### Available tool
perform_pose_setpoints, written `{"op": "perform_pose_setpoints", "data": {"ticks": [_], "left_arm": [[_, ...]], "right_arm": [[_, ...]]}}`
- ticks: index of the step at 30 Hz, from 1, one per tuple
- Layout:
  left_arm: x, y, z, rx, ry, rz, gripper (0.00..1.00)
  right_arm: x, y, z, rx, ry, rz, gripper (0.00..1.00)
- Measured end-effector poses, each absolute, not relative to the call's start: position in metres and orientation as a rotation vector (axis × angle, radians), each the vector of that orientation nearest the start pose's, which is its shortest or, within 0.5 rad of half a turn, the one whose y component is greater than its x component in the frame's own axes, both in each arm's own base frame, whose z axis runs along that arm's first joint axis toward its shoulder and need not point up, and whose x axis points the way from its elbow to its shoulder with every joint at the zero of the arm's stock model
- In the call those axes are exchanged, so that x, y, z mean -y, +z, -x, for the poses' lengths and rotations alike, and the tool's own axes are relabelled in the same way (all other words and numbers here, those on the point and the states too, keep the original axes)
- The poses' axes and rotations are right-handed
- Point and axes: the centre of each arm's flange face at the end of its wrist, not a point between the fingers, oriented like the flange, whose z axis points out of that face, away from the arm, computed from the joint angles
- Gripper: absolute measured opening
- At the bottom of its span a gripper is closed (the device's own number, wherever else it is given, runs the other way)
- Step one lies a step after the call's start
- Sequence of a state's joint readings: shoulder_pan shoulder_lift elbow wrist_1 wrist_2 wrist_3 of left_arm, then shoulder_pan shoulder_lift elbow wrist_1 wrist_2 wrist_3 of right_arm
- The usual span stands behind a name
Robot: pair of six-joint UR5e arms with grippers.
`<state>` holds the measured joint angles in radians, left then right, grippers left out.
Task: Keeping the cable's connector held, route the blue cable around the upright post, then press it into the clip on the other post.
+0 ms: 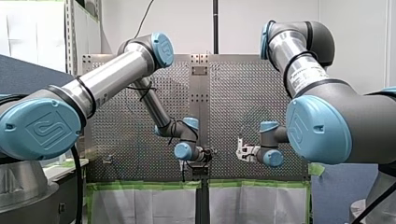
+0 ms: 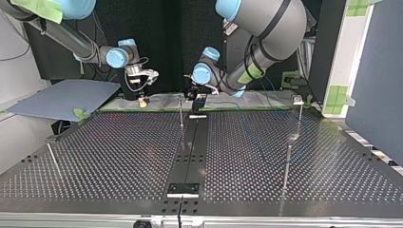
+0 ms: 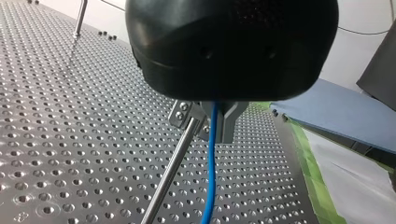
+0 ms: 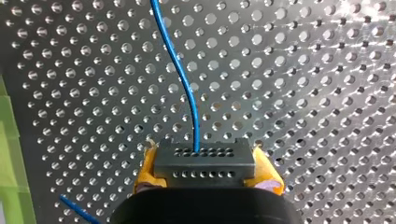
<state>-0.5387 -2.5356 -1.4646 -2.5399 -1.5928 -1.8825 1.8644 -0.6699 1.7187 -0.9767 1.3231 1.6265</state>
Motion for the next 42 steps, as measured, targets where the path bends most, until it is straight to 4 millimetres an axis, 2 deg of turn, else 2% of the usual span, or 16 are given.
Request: {"op": "perform_pose_setpoints", "data": {"ticks": [13, 23, 36, 42], "left_arm": [[0.461, -0.001, -0.534, -1.807, -0.628, -0.124, 0.02], [0.460, 0.001, -0.540, -1.800, -0.648, -0.106, 0.02], [0.458, -0.012, -0.539, -1.811, -0.645, -0.105, 0.02], [0.457, -0.028, -0.535, -1.830, -0.642, -0.110, 0.02]], "right_arm": [[0.552, -0.020, -0.326, 1.011, 1.597, -1.629, 0.00], [0.554, -0.020, -0.325, 1.005, 1.593, -1.628, 0.00], [0.555, -0.021, -0.326, 1.005, 1.598, -1.626, 0.00], [0.554, -0.038, -0.325, 1.025, 1.575, -1.646, 0.00]]}}
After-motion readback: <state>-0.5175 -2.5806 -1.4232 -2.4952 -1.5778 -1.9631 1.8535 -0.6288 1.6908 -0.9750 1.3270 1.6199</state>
